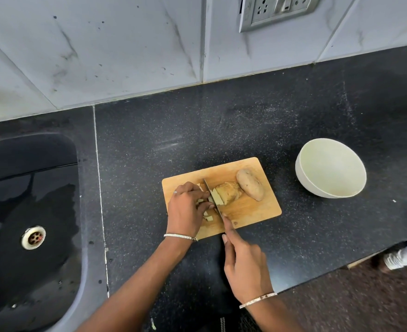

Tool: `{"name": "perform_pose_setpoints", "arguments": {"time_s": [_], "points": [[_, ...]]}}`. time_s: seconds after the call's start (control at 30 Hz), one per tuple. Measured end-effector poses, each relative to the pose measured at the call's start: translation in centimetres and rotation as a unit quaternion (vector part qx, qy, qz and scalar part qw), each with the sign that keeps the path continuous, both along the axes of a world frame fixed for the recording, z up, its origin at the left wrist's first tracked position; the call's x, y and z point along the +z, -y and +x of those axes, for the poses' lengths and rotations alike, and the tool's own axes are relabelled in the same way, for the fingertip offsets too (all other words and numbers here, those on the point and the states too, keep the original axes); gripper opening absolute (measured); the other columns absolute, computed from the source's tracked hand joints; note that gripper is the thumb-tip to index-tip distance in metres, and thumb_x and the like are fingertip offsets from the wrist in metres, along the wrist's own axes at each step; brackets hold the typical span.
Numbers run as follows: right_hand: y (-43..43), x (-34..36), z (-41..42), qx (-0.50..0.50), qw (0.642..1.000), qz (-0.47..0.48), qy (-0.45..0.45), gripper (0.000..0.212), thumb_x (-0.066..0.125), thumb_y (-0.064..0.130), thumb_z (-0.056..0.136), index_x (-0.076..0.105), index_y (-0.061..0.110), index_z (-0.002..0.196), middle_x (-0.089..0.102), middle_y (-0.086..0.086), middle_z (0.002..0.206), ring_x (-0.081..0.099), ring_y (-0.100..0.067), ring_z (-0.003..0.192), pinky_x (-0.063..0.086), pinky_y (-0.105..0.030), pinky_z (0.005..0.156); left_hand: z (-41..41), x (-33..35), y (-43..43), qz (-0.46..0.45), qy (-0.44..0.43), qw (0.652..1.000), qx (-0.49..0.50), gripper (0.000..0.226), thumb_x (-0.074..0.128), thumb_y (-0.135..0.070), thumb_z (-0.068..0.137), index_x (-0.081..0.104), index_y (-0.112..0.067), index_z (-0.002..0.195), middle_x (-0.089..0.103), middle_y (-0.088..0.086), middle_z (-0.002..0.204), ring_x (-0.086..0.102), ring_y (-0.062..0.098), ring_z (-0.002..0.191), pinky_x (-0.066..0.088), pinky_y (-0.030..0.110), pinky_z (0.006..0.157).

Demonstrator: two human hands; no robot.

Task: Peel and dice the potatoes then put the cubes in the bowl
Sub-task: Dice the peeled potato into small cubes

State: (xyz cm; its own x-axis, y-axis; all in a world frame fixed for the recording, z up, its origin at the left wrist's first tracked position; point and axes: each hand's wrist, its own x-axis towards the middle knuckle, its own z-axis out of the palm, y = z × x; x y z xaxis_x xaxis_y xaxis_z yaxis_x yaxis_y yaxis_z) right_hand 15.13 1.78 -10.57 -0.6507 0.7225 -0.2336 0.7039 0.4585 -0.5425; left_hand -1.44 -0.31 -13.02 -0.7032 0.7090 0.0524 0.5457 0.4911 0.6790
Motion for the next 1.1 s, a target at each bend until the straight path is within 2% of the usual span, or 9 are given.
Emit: {"name": "perform_pose_setpoints", "arguments": {"time_s": [0.17, 0.23, 0.33, 0.47, 0.77, 0.83, 0.93, 1.0, 1.1], "points": [[0.3, -0.9, 0.4, 0.007, 0.999, 0.044, 0.030, 0.067, 0.042, 0.026, 0.100, 0.007, 0.053, 0.151, 0.064, -0.001, 0.088, 0.065, -0.024, 0.077, 0.048, -0.040, 0.063, 0.0, 0.3, 0.3, -0.009, 0.005, 1.000, 0.007, 0.024, 0.085, -0.020, 0.069, 0.078, -0.017, 0.092, 0.063, -0.003, 0.093, 0.059, 0.018, 0.083, 0.050, 0.032, 0.075], [0.3, -0.7, 0.4, 0.016, 0.998, 0.046, 0.026, 0.068, 0.044, 0.025, 0.099, 0.009, 0.055, 0.149, 0.062, 0.001, 0.082, 0.064, -0.021, 0.073, 0.050, -0.040, 0.063, -0.1, 0.4, 0.4, -0.013, 0.008, 1.000, 0.010, 0.025, 0.085, -0.022, 0.070, 0.077, -0.018, 0.094, 0.062, -0.004, 0.094, 0.059, 0.017, 0.083, 0.049, 0.029, 0.075], [-1.0, 0.0, 1.0, 0.000, 0.999, 0.001, -0.043, 0.060, 0.053, 0.021, 0.098, 0.032, 0.054, 0.144, 0.049, 0.010, 0.058, 0.045, -0.006, 0.049, 0.038, -0.030, 0.053, -0.1, 0.7, 0.4, -0.015, 0.015, 1.000, 0.007, 0.028, 0.085, -0.026, 0.069, 0.077, -0.020, 0.096, 0.061, -0.005, 0.095, 0.058, 0.015, 0.083, 0.047, 0.026, 0.076], [-2.3, 0.3, 2.2, -0.026, 0.992, -0.012, -0.119, 0.047, 0.053, 0.027, 0.100, 0.044, 0.055, 0.136, 0.053, -0.005, 0.056, 0.032, -0.014, 0.046, 0.026, -0.021, 0.045, -0.4, 1.2, 0.3, -0.020, 0.017, 1.000, -0.006, 0.028, 0.084, -0.028, 0.070, 0.076, -0.022, 0.096, 0.058, -0.009, 0.095, 0.052, 0.007, 0.083, 0.042, 0.019, 0.076], [-2.3, 0.1, 3.1, -0.006, 0.998, 0.047, -0.050, 0.052, 0.057, 0.025, 0.097, 0.044, 0.052, 0.139, 0.028, 0.010, 0.046, 0.039, -0.007, 0.044, 0.028, -0.018, 0.043, -0.5, 1.7, 0.6, 0.002, 0.022, 1.000, -0.003, 0.023, 0.083, -0.024, 0.070, 0.074, -0.027, 0.090, 0.057, -0.012, 0.089, 0.052, 0.003, 0.069, 0.043, 0.017, 0.067], [-2.2, 0.0, 3.1, -0.007, 0.998, 0.047, -0.040, 0.051, 0.056, 0.027, 0.098, 0.043, 0.053, 0.140, 0.032, 0.011, 0.048, 0.036, -0.006, 0.043, 0.033, -0.025, 0.045, -0.6, 1.8, 0.7, 0.026, 0.033, 0.999, 0.011, 0.022, 0.079, -0.016, 0.072, 0.074, -0.029, 0.089, 0.059, -0.013, 0.084, 0.054, 0.002, 0.065, 0.047, 0.017, 0.065], [-2.3, -1.0, 3.1, -0.006, 0.997, -0.001, -0.078, 0.047, 0.052, 0.032, 0.099, 0.041, 0.055, 0.140, 0.069, 0.000, 0.076, 0.050, -0.010, 0.050, 0.046, -0.035, 0.054, -0.8, 1.9, 0.8, 0.059, 0.068, 0.995, 0.035, 0.028, 0.072, -0.005, 0.075, 0.073, -0.030, 0.087, 0.064, -0.011, 0.081, 0.059, 0.006, 0.065, 0.052, 0.023, 0.065], [-2.2, -1.4, 3.1, 0.002, 0.994, -0.029, -0.102, 0.046, 0.049, 0.035, 0.100, 0.040, 0.056, 0.140, 0.071, -0.011, 0.098, 0.054, -0.015, 0.053, 0.048, -0.036, 0.056, -1.0, 2.0, 0.8, 0.077, 0.090, 0.992, 0.045, 0.031, 0.066, 0.001, 0.076, 0.073, -0.027, 0.088, 0.067, -0.011, 0.080, 0.062, 0.007, 0.067, 0.052, 0.019, 0.066], [-1.7, -1.4, 3.1, 0.007, 0.992, -0.040, -0.122, 0.048, 0.049, 0.036, 0.101, 0.036, 0.069, 0.132, 0.071, -0.013, 0.098, 0.043, -0.014, 0.046, 0.040, -0.027, 0.048, -1.3, 2.1, 0.9, 0.090, 0.104, 0.989, 0.051, 0.030, 0.064, 0.003, 0.077, 0.074, -0.022, 0.090, 0.069, -0.011, 0.079, 0.064, 0.005, 0.069, 0.049, 0.011, 0.065]]}}
